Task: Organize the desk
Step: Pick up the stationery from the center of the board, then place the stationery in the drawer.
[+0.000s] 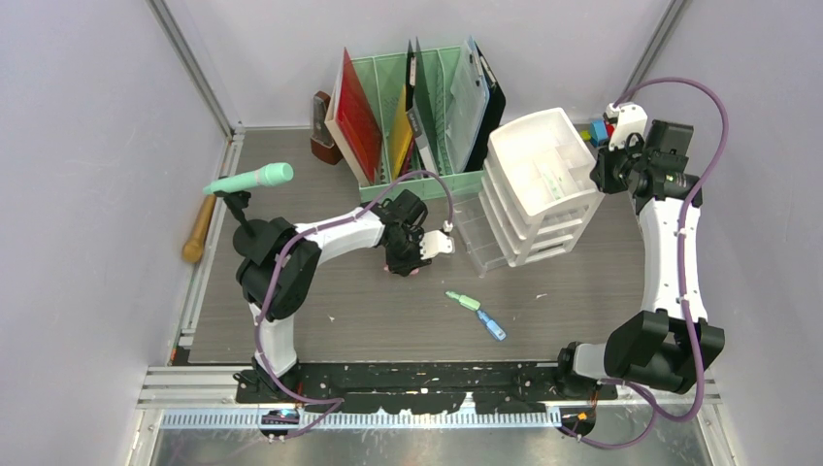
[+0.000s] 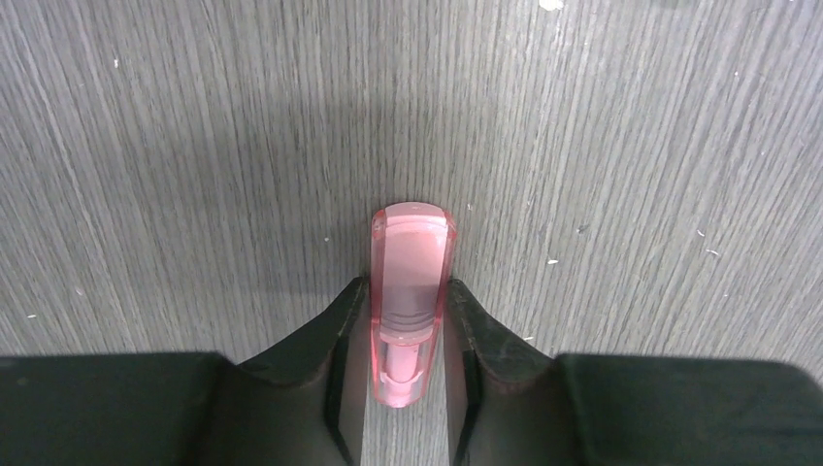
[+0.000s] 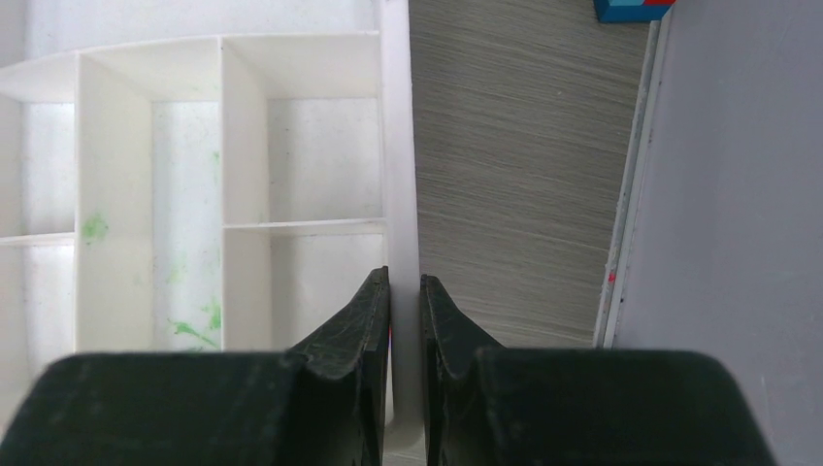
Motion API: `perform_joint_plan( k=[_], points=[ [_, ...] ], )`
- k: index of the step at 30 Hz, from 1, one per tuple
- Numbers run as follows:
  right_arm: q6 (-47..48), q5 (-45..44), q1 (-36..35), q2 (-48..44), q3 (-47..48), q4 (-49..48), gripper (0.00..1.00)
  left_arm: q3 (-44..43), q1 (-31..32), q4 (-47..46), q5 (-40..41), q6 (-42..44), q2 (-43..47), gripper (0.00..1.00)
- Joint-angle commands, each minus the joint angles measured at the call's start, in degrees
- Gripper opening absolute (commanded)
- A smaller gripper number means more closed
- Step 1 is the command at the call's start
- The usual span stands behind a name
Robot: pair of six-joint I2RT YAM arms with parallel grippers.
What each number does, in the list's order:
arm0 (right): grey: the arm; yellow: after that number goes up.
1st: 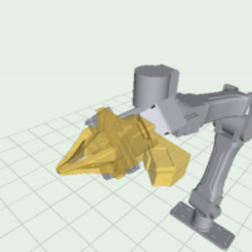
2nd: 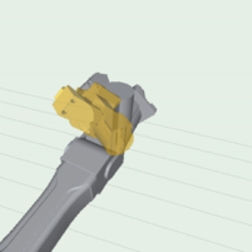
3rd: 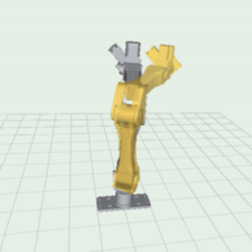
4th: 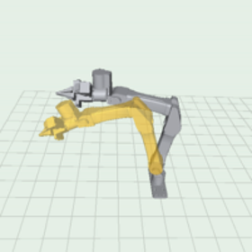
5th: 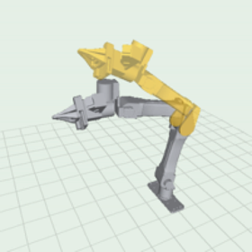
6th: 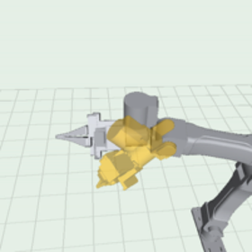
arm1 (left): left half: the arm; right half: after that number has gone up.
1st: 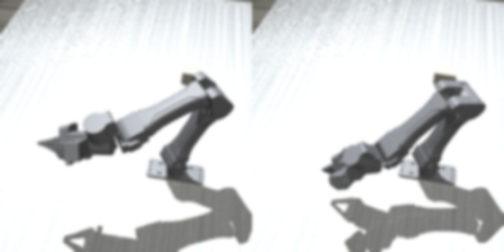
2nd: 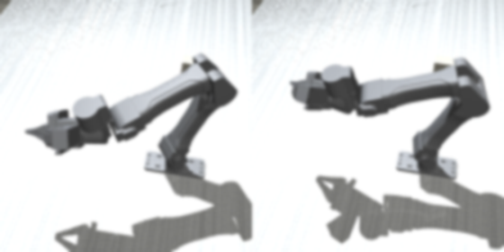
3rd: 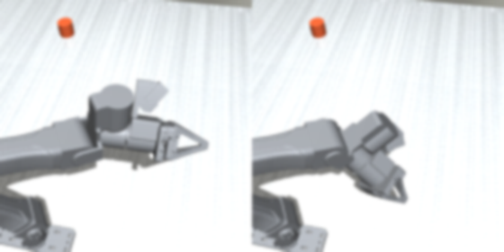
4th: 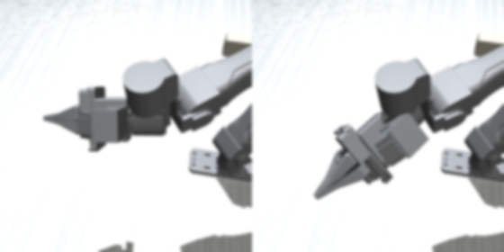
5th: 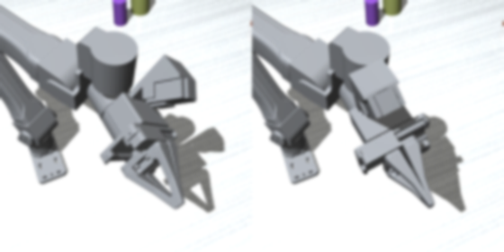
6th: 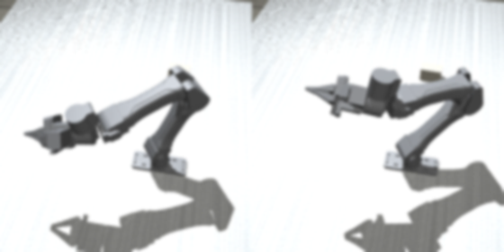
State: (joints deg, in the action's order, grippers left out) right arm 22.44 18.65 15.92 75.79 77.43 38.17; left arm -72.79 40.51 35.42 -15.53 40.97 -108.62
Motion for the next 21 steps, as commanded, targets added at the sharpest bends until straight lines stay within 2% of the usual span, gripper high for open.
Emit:
perform_joint_plan(
  k=[1,5,14,21],
  points=[
    [-1.1,-1.8,-0.3,3.0,1.8,6.4,0.00,0.4,0.3,-1.5,0.5,-1.6,-1.3,0.24],
    [-2.9,-1.1,-0.3,1.7,0.5,6.0,0.00,-1.9,0.6,-0.3,0.3,-1.8,-0.9,0.15],
    [-4.4,1.1,-0.3,1.1,-2.7,3.5,0.00,-13.2,2.0,4.8,-3.0,-4.8,-0.3,0.12],
    [-4.1,1.6,-0.3,0.5,-4.4,2.2,0.00,-30.7,3.3,8.8,-7.1,-14.2,-6.7,0.14]
  ],
)
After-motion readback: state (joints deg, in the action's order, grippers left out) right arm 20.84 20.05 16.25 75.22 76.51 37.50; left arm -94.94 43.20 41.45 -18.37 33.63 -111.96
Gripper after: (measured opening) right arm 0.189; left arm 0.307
